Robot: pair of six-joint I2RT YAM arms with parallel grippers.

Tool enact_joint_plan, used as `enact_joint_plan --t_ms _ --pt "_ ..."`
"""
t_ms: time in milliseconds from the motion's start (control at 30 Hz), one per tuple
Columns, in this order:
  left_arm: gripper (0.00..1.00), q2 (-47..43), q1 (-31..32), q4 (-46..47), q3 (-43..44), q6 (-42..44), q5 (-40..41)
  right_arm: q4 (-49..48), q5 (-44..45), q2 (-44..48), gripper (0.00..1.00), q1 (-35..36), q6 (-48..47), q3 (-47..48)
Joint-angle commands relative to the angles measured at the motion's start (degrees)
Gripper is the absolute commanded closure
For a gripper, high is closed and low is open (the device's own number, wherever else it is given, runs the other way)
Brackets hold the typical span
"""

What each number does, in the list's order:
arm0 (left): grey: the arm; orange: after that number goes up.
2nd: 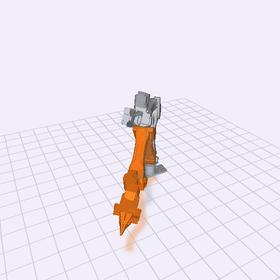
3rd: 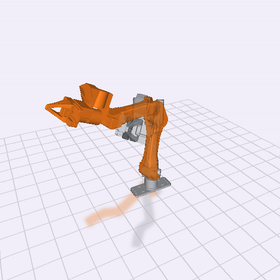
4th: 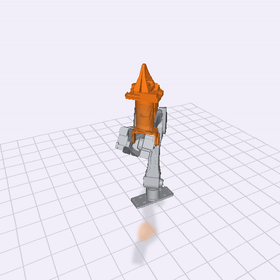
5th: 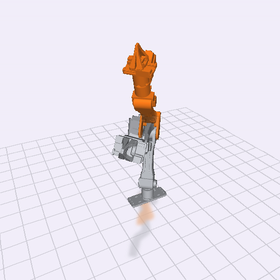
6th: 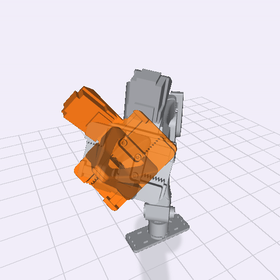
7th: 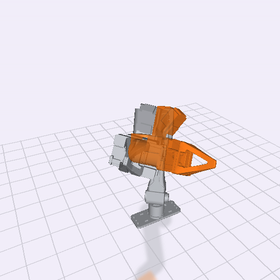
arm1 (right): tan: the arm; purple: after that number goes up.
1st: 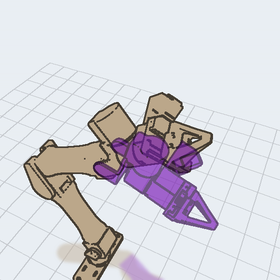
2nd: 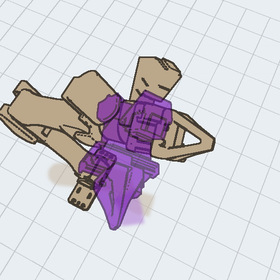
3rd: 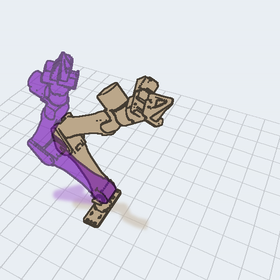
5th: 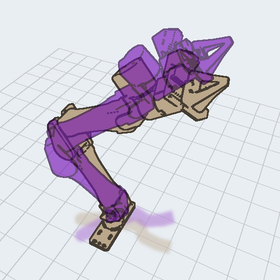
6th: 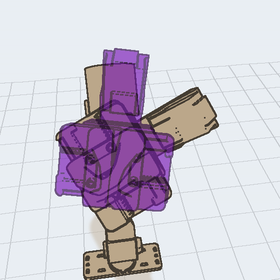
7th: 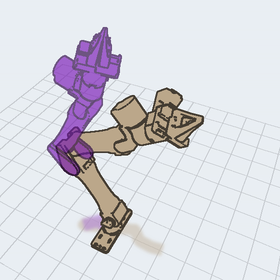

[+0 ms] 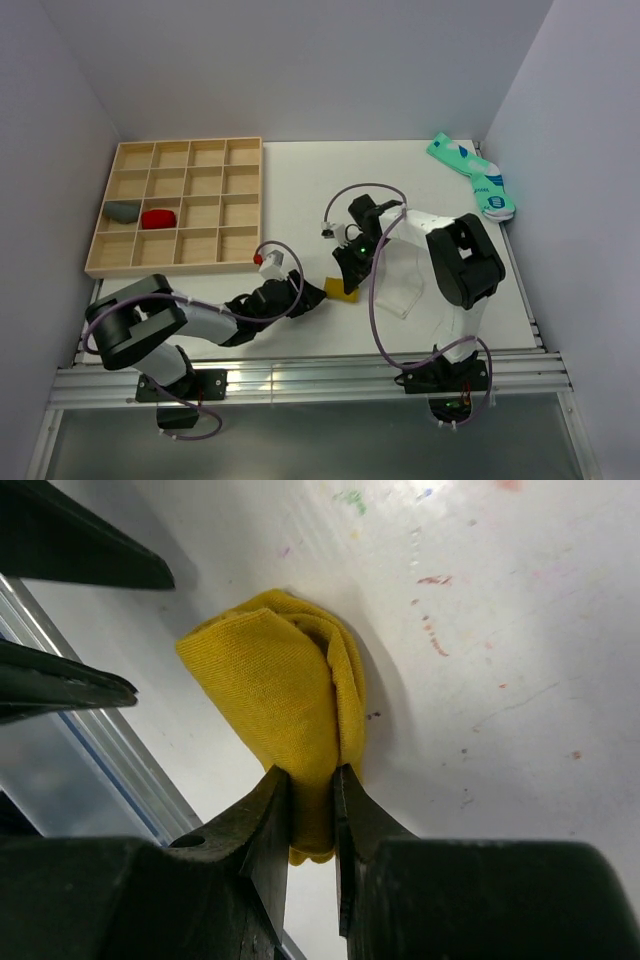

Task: Roll the socks
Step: Pick up the sock at the center of the board.

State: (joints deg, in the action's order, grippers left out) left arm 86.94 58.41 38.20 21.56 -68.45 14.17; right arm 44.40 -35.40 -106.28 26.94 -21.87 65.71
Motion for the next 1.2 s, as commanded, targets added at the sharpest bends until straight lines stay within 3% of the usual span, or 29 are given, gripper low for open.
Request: enact_joint_plan --t_ms 0,467,1167 --pt "0.45 3.2 1.0 14.8 -1.5 -6.7 3.6 -5.6 2.1 -2.7 1.00 -1.4 2.3 2.4" --pt "0.43 12.8 1.2 29.8 0.8 -10.2 7.8 0.2 -4.9 -3.2 1.00 -3.2 5.3 9.7" --pt "0.42 9.3 -1.1 30.5 2.1 -9.1 8.0 9.2 -12.1 2.1 1.00 -3.6 7.0 14.0"
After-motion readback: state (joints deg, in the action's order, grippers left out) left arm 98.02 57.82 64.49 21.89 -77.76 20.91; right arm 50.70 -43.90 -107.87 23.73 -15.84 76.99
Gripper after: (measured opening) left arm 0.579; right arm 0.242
